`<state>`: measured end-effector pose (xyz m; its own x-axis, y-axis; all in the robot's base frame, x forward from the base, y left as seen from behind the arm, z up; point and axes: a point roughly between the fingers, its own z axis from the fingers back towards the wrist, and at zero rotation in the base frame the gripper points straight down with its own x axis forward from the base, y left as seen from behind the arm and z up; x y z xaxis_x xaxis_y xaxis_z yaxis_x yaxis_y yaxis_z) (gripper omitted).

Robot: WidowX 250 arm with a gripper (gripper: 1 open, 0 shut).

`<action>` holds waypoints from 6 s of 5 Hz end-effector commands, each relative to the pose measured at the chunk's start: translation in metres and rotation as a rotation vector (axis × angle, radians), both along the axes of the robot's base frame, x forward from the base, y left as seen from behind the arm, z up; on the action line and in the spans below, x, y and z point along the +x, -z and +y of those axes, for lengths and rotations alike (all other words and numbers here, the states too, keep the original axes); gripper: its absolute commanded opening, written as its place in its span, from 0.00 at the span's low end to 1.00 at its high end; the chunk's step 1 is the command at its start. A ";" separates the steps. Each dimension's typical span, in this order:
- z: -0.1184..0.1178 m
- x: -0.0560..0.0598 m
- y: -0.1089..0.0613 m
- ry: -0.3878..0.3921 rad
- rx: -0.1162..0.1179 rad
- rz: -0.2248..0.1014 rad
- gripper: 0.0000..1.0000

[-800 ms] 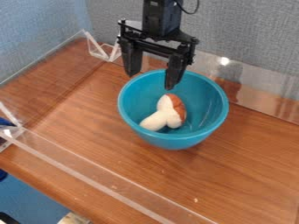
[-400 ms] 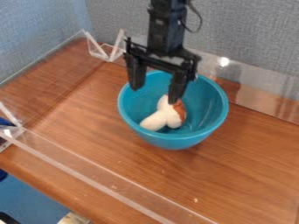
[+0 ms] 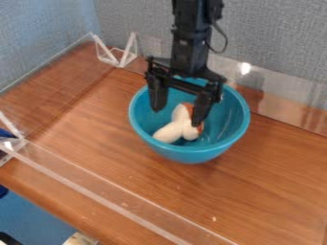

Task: Remove the mushroom from inside the blue bowl and put it on the table

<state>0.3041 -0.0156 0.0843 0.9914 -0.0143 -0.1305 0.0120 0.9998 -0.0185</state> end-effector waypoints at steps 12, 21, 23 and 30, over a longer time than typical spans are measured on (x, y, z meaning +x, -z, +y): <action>0.020 -0.003 -0.098 -0.005 -0.021 -0.219 0.00; 0.020 -0.002 -0.047 0.043 0.035 -0.174 1.00; -0.030 0.029 0.036 0.194 0.006 -0.091 1.00; -0.018 0.024 0.034 0.232 -0.048 -0.027 0.00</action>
